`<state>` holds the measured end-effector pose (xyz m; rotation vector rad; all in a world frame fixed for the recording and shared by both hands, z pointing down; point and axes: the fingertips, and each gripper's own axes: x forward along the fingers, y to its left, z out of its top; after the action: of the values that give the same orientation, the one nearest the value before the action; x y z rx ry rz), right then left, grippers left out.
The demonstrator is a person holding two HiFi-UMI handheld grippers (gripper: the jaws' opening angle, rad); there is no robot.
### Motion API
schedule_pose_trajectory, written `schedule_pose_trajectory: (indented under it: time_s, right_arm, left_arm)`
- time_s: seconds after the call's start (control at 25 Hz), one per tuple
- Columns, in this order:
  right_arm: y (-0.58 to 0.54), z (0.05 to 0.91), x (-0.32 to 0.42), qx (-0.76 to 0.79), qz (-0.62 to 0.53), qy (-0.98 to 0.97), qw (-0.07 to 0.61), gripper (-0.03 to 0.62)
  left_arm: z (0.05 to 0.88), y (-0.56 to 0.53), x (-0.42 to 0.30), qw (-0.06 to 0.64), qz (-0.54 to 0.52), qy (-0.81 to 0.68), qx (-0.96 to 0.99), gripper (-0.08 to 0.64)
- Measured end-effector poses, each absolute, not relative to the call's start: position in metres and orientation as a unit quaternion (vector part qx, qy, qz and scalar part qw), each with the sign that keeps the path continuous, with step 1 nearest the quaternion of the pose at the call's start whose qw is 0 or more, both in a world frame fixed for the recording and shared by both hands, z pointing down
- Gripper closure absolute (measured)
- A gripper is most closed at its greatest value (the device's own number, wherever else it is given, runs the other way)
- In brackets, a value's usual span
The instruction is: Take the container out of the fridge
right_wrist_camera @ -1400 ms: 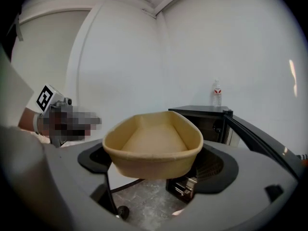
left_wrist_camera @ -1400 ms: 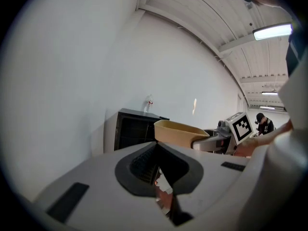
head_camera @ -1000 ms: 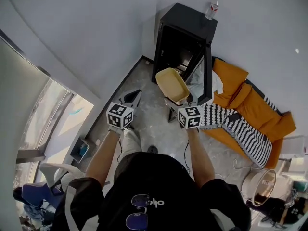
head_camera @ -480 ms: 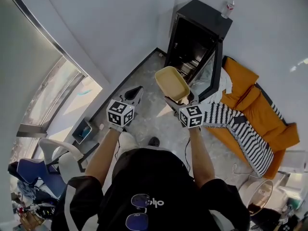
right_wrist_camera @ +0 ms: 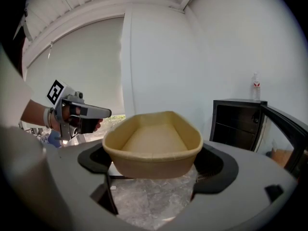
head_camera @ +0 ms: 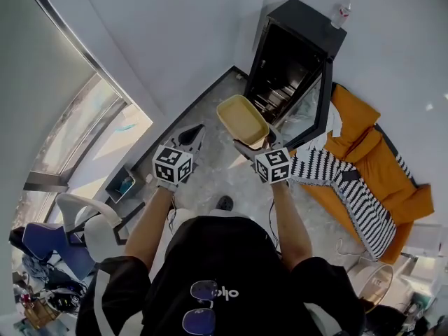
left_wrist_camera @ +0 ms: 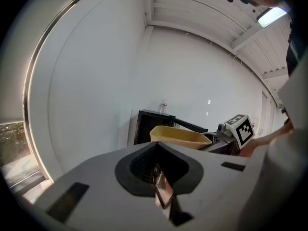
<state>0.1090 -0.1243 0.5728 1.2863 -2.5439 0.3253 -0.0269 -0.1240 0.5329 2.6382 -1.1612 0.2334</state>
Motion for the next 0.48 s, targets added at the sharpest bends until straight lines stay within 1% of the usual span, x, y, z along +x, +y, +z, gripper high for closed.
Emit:
schedule_pose_trajectory:
  time_s: [0.48]
  right_arm:
    - [-0.132, 0.582, 0.060, 0.402, 0.114, -0.896, 0.148, 0.071]
  left_arm:
    - [0.548, -0.127, -0.079, 0.142, 0.079, -0.441, 0.883, 0.560]
